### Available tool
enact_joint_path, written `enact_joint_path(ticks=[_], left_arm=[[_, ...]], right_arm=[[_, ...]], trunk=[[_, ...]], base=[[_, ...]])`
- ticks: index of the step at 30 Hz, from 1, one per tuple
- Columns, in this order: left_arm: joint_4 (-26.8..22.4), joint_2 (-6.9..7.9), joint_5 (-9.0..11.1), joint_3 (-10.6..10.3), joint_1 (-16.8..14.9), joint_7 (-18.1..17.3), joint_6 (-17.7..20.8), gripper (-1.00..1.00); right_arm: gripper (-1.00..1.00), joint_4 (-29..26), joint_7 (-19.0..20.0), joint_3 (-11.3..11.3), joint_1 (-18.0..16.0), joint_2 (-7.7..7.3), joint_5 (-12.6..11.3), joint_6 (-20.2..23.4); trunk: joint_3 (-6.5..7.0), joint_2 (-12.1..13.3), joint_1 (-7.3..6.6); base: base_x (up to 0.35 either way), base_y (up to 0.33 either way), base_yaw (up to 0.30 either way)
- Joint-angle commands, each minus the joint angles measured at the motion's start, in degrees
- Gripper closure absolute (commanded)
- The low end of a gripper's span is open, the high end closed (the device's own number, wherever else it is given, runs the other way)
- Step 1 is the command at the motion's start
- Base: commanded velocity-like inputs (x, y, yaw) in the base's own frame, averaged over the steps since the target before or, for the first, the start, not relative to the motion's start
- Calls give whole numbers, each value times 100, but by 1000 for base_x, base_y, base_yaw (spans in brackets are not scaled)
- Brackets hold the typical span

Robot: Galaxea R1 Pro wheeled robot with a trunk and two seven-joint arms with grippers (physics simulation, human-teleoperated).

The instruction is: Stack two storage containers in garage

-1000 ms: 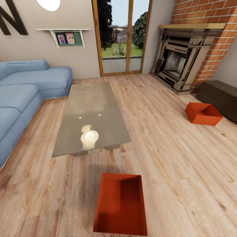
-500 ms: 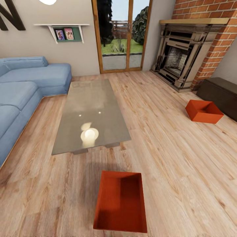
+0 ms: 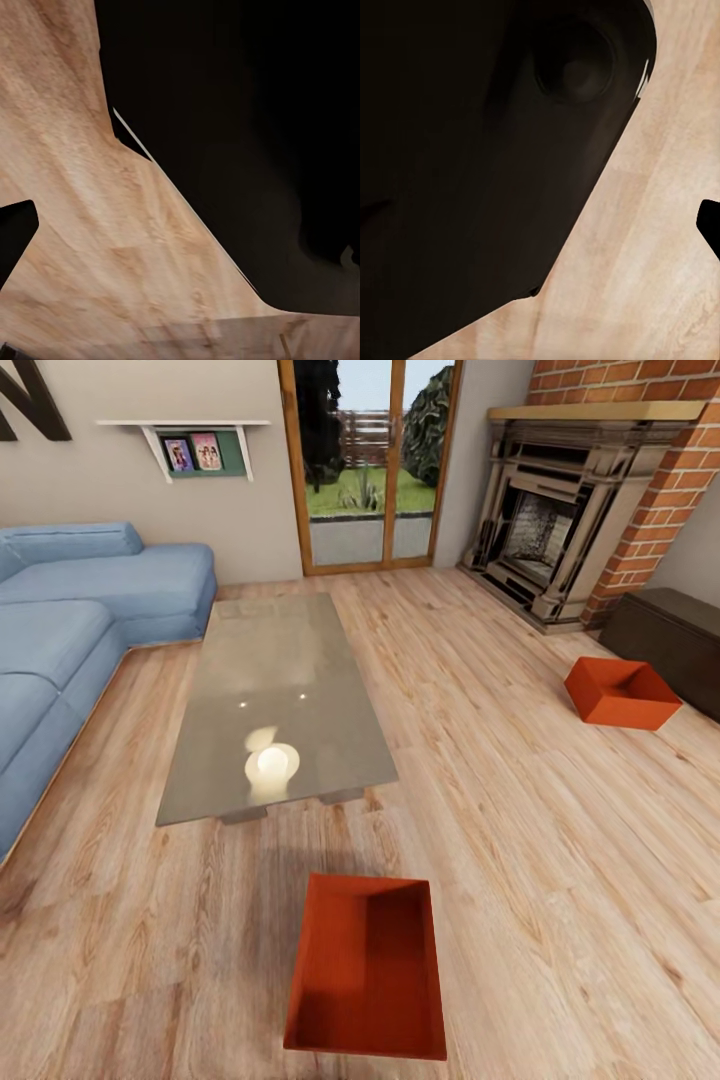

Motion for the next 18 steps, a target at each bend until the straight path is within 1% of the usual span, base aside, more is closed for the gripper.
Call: enact_joint_path(ticks=[1, 18], left_arm=[[-5, -1, 4, 1, 1, 12, 1, -100], [-5, -1, 4, 1, 1, 12, 1, -100]], right_arm=[[-100, 17, -2, 48, -5, 3, -57, -35], [-100, 17, -1, 50, -5, 3, -52, -36]], trunk=[[-4, -2, 0], [-6, -2, 0]], base=[[0, 0, 0], [0, 0, 0]])
